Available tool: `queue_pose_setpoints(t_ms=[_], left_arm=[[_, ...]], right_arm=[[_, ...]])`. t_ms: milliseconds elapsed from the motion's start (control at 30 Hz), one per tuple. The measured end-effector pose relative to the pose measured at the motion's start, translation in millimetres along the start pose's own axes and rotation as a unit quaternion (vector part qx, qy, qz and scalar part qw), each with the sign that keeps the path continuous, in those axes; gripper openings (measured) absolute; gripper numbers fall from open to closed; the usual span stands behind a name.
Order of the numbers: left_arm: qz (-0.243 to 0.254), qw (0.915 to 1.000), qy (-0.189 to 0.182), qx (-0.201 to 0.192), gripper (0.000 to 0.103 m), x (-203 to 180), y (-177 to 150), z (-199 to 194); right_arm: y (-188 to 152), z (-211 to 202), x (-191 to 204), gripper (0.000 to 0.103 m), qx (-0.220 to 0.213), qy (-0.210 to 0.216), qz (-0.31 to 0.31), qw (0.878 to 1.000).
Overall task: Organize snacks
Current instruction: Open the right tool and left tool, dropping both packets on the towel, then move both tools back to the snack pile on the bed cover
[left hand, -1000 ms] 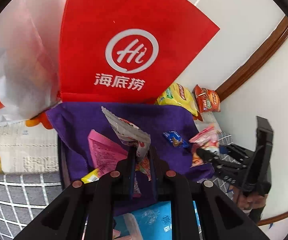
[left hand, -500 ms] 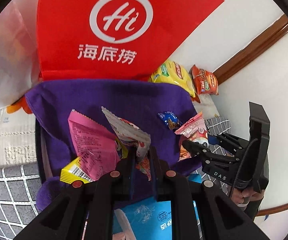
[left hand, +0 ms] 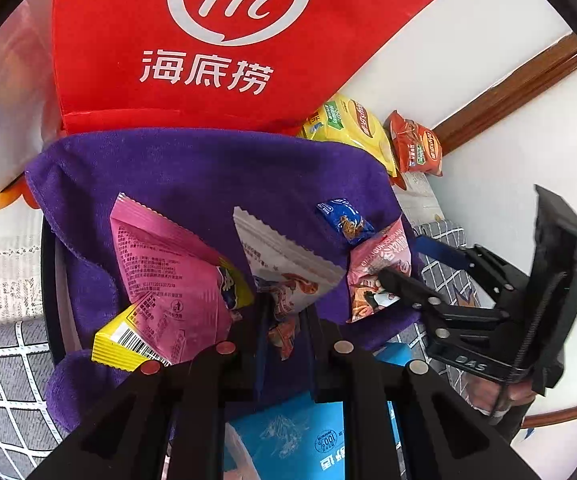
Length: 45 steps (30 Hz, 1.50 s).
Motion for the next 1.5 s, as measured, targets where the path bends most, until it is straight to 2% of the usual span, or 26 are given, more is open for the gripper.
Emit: queue_pose_setpoints(t_ms=[100, 233, 300, 367, 467, 500, 567, 667, 933, 1067, 1200, 1333, 1500], left_arm=[[-0.003, 1.0000, -0.003, -0.004, 0.014, 0, 0, -1], [-0.008, 0.9999, -0.005, -0.013, 0.037, 1, 1, -7], [-0.009, 0.9998, -0.001, -0.020, 0.040, 1, 2, -11], [-0.007, 0.9996, 0.005, -0.028, 0.053, 1, 3, -18], [0.007, 0.9979, 0.040, -0.051, 0.064, -2, 3, -29], [0.013, 0.9963, 0.061, -0.060, 0.065, -2, 3, -33], [0.017, 0.9949, 0.072, -0.068, 0.066, -4, 3, -39], [0.020, 0.9945, 0.068, -0.077, 0.066, -6, 4, -46], [0.032, 0.9880, 0.058, -0.139, 0.066, -8, 1, -82], [0.030, 0.9870, 0.056, -0.148, 0.066, -7, 0, -90], [0.016, 0.9869, 0.062, -0.148, 0.066, -4, -1, -95], [0.023, 0.9859, 0.068, -0.151, 0.066, -8, -6, -105], [0.026, 0.9842, 0.072, -0.160, 0.068, -13, -14, -122]], right_arm=[[2, -12, -3, 0.068, -0.016, 0.000, 0.009, 1.000], [6, -27, -5, 0.070, -0.035, 0.015, 0.031, 0.999], [6, -31, -5, 0.070, -0.041, 0.020, 0.036, 0.998], [6, -35, -3, 0.070, -0.047, 0.017, 0.035, 0.998], [6, -40, -1, 0.070, -0.060, 0.005, 0.034, 0.998], [6, -41, -1, 0.070, -0.065, 0.000, 0.036, 0.997], [7, -46, 0, 0.070, -0.078, -0.012, 0.040, 0.996], [9, -51, 0, 0.070, -0.088, -0.012, 0.048, 0.995], [9, -66, 8, 0.070, -0.114, 0.004, 0.051, 0.992], [10, -79, 9, 0.070, -0.144, -0.008, 0.063, 0.988], [8, -87, 16, 0.069, -0.134, 0.010, 0.057, 0.989], [1, -103, 24, 0.068, -0.146, 0.009, 0.057, 0.988], [-25, -108, 34, 0.068, -0.134, 0.027, 0.066, 0.988]])
Point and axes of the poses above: each gripper's, at about its wrist camera, not at the fingertips, and z roughly the way its jaws point, x to its left, y to its top, the point moved 8 cm from there along z, roughly the way its jaws point, and after that the axes turned 14 degrees about x, right-handed, at the moved point
